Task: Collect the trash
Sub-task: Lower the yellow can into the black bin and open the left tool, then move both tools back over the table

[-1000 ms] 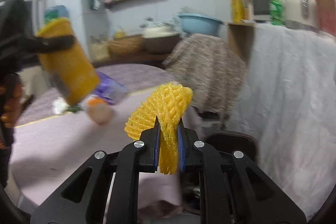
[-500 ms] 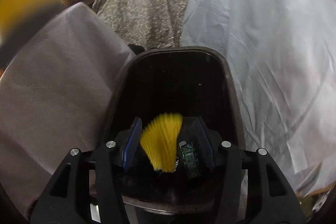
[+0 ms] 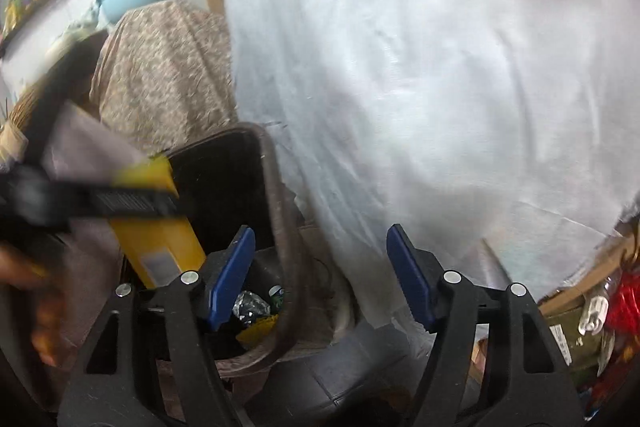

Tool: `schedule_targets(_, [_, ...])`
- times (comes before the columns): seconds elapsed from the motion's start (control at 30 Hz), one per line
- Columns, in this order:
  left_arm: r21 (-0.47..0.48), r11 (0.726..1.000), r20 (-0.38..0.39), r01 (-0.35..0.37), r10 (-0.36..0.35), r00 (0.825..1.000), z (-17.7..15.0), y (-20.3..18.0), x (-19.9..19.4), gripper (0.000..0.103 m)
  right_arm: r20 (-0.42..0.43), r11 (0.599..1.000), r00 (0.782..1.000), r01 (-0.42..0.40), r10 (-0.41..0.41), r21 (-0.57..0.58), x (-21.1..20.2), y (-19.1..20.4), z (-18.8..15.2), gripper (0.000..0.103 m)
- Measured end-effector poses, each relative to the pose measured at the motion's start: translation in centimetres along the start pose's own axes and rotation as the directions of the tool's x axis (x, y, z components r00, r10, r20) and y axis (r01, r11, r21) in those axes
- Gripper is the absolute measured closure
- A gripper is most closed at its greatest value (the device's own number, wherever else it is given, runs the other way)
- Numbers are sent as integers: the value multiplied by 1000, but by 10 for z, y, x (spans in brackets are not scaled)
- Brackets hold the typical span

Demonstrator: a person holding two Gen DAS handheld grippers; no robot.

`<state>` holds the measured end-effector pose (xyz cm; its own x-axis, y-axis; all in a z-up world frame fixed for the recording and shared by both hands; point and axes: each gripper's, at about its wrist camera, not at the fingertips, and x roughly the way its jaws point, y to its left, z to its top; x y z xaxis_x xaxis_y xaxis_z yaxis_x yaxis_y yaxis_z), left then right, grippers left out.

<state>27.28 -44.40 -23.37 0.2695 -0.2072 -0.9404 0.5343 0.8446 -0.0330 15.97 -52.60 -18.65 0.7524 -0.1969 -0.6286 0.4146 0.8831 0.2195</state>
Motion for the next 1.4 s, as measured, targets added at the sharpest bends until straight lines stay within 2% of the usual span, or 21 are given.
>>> schedule_targets(0.1, [35,999,-71,-40,42,997,-8,-1,27,38,32,1000,999,4,-4,11,-9,-1,3,34])
schedule_targets(0.27, [72,994,-202,-83,96,975,-17,1,52,37,74,1000,997,-3,1,15,-23,1,7,31])
schedule_targets(0.33, [57,994,-213,-94,104,972,-18,5,50,36,86,1000,996,-4,3,3,-30,4,9,30])
schedule_targets(0.4, [31,997,-202,-73,78,976,-18,9,38,34,109,1000,994,-6,6,-5,-39,8,13,27])
schedule_targets(0.47, [20,998,-193,-59,62,979,-16,10,25,25,133,1000,991,-16,17,-6,-50,11,20,24])
schedule_targets(0.53, [13,999,-200,-43,44,979,-17,9,17,21,154,999,987,-34,35,-11,-61,14,26,23])
schedule_targets(0.7, [-19,1000,-222,8,-12,975,-29,5,-7,21,215,997,974,-63,69,-34,-92,28,42,23])
schedule_targets(0.8, [-7,999,-142,40,-41,989,-38,5,-48,21,270,995,959,-77,90,-60,-114,39,54,18])
schedule_targets(0.9, [25,992,-45,125,-124,991,-50,4,-106,21,306,992,944,-103,122,-77,-136,45,68,17])
schedule_targets(1.03, [61,981,94,185,-190,977,-77,28,-178,15,322,977,923,-186,209,-103,-158,56,88,15])
schedule_targets(1.13, [48,975,185,217,-222,957,-100,67,-220,14,295,951,905,-278,307,-137,-163,73,96,15])
schedule_targets(1.2, [42,978,268,207,-210,940,-125,94,-252,12,256,919,885,-354,389,-172,-162,92,98,15])
schedule_targets(1.3, [-11,986,358,166,-151,921,-152,131,-282,8,187,844,831,-476,523,-248,-162,133,91,15])
schedule_targets(1.37, [-61,994,407,94,-61,912,-171,157,-299,7,110,771,788,-547,606,-328,-164,174,82,15])
schedule_targets(1.4, [-90,995,428,37,5,904,-182,167,-307,7,80,741,774,-563,628,-366,-165,193,77,15])
